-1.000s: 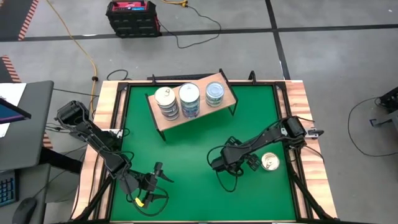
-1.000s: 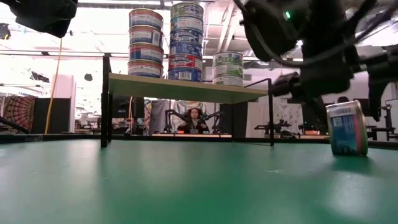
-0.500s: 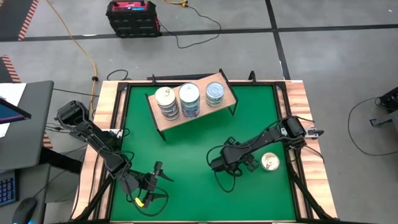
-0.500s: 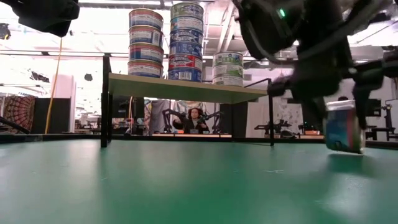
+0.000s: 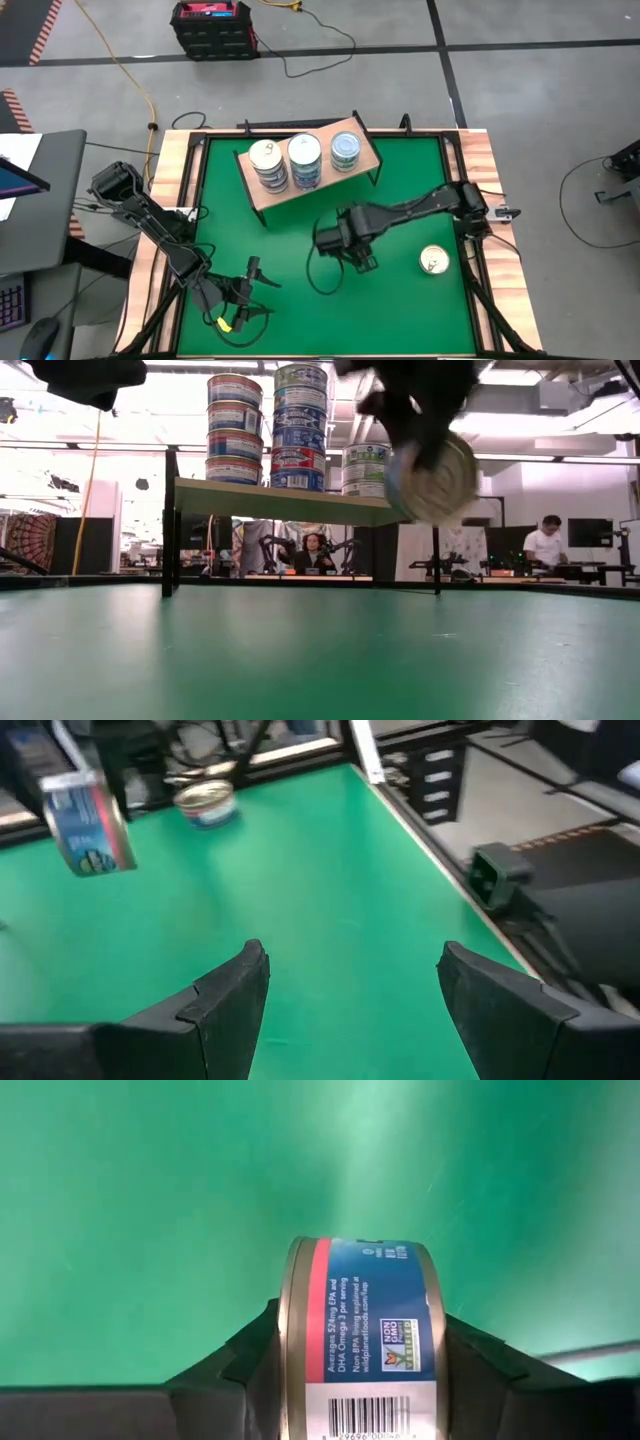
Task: Stack canned seafood by type on shelf
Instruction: Stack the blue pink tuna can on top of the blue pink tuna can on the shelf
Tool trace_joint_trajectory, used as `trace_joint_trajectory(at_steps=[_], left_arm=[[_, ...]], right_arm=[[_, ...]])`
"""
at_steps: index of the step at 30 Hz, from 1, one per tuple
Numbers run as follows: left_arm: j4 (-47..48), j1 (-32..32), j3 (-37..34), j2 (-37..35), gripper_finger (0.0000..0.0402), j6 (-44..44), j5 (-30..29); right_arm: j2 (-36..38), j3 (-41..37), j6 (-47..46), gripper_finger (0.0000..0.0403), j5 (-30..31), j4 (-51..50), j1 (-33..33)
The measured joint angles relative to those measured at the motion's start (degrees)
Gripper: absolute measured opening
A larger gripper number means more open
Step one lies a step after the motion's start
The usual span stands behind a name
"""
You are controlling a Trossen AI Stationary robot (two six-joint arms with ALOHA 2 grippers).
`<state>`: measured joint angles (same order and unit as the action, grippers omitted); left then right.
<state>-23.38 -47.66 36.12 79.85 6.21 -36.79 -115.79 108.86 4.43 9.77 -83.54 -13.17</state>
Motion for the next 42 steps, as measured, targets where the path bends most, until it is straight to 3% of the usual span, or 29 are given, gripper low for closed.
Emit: trace_joint_trajectory(at_steps=[9,17,23,27,32,37,42], left_arm=[[0.3,-0.7,0.0,-0.2,0.0277,-2.2,-8.6],[0.3,-5.9,0.0,-5.6,0.0277,-12.0,-26.3],[0.3,-6.9,0.0,-10.3,0.0277,-17.7,-35.6],[0.3,-4.4,0.0,-13.3,0.0277,-21.8,-36.6],[0.3,-1.7,0.0,-16.4,0.0277,-29.1,-38.1],[-0.4,-0.9,0.0,-17.7,0.0277,-43.7,-43.9],[0.0,0.4,0.0,-16.8,0.0277,-64.8,-42.3]], right_arm=[[0.0,14.5,-7.9,0.0227,-6.7,6.2,5.1],[0.0,23.1,-11.8,0.0224,-13.6,17.2,9.9],[0.0,26.1,-14.1,0.0227,-20.3,29.2,14.9],[0.0,26.1,-18.7,0.0218,-27.7,37.6,18.3],[0.0,26.1,-24.4,0.0228,-30.1,41.1,21.8],[0.0,26.1,-29.4,0.0224,-33.5,40.5,22.2],[0.0,26.1,-33.0,0.0223,-36.6,40.5,21.5]])
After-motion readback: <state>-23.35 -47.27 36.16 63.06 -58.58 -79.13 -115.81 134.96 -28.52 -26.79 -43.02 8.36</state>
